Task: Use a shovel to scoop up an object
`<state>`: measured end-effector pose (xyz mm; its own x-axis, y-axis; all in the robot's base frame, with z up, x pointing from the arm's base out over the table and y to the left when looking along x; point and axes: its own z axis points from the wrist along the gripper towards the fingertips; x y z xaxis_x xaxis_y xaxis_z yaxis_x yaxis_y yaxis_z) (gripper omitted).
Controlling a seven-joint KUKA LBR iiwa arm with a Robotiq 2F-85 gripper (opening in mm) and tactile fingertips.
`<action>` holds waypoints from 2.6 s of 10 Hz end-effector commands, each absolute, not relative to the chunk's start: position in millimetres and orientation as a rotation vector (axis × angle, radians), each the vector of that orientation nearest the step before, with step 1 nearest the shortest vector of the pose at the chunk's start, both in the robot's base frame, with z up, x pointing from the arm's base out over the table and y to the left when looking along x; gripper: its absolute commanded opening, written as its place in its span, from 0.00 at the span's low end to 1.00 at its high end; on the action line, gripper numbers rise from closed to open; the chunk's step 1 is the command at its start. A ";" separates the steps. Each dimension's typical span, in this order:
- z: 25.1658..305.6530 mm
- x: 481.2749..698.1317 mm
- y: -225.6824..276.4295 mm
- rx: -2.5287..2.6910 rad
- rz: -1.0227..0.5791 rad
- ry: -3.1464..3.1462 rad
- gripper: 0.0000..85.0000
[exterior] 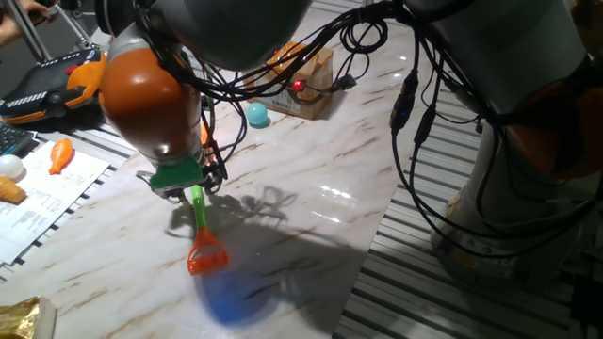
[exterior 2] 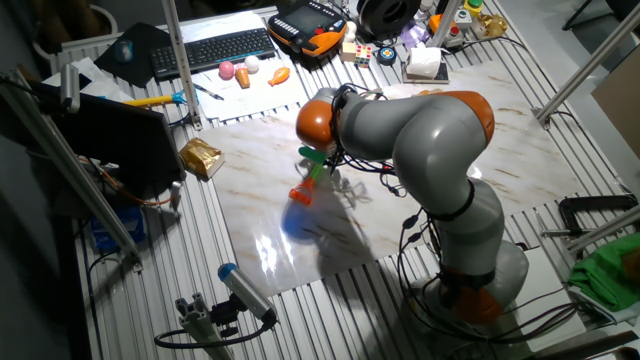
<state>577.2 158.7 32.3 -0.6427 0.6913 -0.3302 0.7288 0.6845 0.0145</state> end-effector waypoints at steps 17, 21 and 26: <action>45.3 576.6 153.4 1.244 -0.183 2.598 0.01; 81.2 575.8 150.2 1.398 -0.105 2.642 0.01; 97.7 576.1 146.0 1.579 -0.030 2.622 0.01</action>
<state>576.6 145.7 98.5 -0.4704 0.8792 -0.0763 0.8805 0.4733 0.0255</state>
